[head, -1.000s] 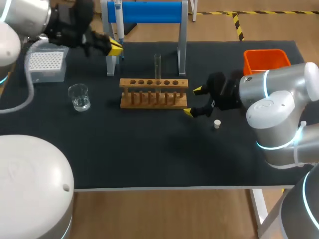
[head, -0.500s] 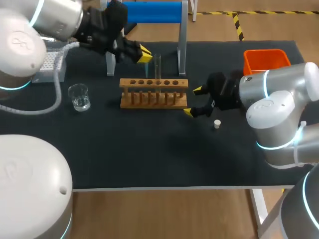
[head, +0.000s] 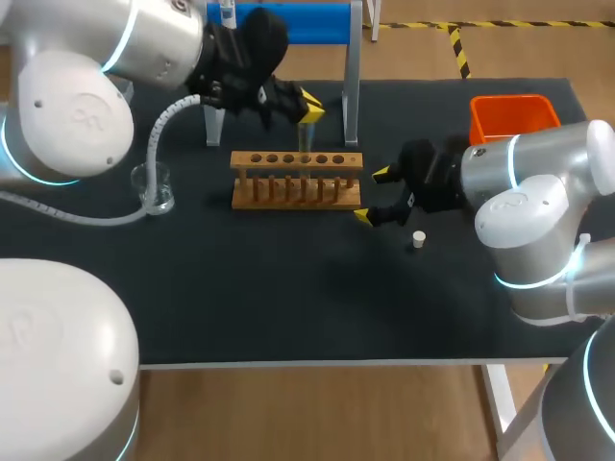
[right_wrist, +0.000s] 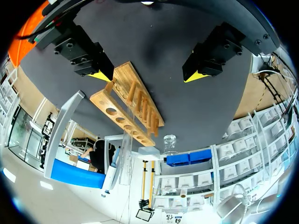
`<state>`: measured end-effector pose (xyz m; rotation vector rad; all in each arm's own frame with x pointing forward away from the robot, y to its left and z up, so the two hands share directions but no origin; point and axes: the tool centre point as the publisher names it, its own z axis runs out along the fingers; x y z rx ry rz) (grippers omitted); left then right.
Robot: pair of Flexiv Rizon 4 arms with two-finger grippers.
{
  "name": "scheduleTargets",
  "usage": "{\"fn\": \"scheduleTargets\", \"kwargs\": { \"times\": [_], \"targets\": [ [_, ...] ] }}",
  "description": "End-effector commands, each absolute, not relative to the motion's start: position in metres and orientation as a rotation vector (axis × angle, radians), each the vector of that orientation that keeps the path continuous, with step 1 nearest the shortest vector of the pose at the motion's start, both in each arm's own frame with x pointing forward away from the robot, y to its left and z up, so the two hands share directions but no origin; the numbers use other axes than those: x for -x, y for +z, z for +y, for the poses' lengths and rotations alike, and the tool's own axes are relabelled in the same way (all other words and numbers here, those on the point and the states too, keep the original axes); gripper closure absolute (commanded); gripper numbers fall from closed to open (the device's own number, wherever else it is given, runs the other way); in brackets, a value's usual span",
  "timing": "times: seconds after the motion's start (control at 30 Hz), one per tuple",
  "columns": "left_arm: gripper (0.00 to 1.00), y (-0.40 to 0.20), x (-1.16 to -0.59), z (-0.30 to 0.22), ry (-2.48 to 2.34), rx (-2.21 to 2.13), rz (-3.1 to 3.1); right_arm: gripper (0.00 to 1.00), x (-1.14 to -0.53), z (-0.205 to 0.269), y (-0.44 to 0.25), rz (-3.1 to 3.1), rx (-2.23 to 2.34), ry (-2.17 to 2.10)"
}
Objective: Invert the test tube, pick up the pipette, mount the tip to pipette, aspirate from beaker and dispense into the tube, eject the tip, return the pipette, and cap with the stopper.
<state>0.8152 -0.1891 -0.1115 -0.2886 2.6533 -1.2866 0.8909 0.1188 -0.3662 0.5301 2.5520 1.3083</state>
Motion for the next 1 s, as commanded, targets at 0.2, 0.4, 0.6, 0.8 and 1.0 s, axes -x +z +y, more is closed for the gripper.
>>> {"fn": "scheduleTargets", "kwargs": {
  "times": [0.2,0.4,0.6,0.8,1.0],
  "targets": [
    [1.0,-0.11,-0.818,-0.194,-1.272,0.281,2.676,0.0,-0.89,0.118,-0.366,2.552,-0.529,1.309],
    [1.0,-0.11,-0.818,-0.194,-1.272,0.281,2.676,0.0,-0.89,0.118,-0.366,2.552,-0.529,1.309],
    [1.0,-0.11,-0.818,-0.194,-1.272,0.281,2.676,0.0,-0.89,0.118,-0.366,2.552,-0.529,1.309],
    [1.0,-0.11,-0.818,-0.194,-1.272,0.281,2.676,0.0,-0.888,0.114,-0.363,2.551,-0.528,1.325],
    [1.0,-0.11,-0.818,-0.194,-1.272,0.281,2.676,0.0,-0.862,0.099,-0.345,2.51,-0.494,1.355]
  ]
}}
